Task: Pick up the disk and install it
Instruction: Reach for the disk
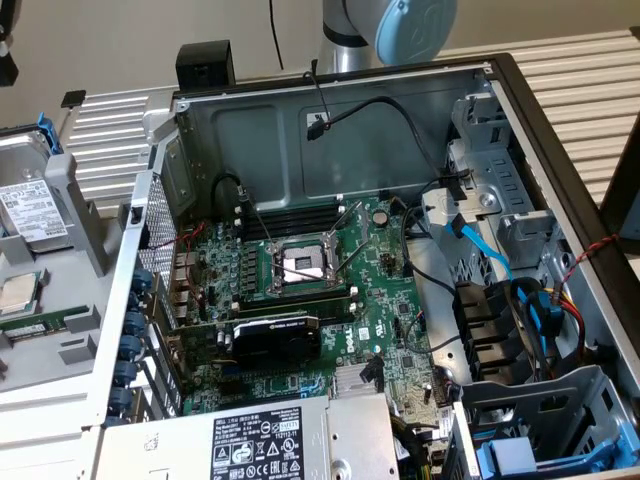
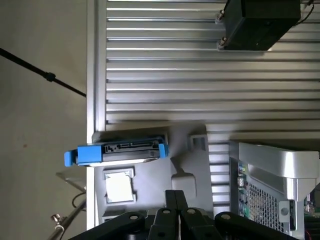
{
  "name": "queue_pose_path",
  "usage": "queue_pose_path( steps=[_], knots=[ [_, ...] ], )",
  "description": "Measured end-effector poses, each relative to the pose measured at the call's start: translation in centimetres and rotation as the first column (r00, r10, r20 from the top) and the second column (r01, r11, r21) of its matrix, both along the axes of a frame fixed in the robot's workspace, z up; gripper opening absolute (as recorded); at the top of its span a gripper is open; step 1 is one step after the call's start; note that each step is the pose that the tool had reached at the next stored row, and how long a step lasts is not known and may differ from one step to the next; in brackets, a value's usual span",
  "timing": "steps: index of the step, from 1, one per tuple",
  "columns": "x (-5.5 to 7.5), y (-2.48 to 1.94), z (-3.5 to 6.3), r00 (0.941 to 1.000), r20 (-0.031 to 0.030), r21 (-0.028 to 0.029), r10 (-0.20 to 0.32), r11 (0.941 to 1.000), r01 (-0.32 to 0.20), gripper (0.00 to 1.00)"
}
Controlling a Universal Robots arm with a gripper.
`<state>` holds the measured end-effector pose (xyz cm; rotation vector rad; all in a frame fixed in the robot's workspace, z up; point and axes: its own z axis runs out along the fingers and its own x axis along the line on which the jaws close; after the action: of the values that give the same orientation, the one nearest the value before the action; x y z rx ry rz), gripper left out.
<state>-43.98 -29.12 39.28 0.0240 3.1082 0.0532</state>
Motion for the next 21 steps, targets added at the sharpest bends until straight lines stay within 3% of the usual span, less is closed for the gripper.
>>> queue_pose_path(
  steps=[10, 13, 19, 21],
  knots=[
    [-4.3, 1.84, -0.41, 1.0000, 0.0000, -0.0082, 0.001, 1.0000, -0.001, 0.11],
    [-5.5, 2.14, -0.46, 1.0000, -0.0001, -0.0098, 0.003, 0.9999, -0.003, 0.11],
    [-6.0, 2.27, -0.52, 0.9986, -0.0001, -0.0098, 0.053, 0.9986, -0.053, 0.11],
    [-6.4, 2.61, -0.51, 0.9984, -0.0003, -0.0098, 0.057, 0.9983, -0.057, 0.11]
  ],
)
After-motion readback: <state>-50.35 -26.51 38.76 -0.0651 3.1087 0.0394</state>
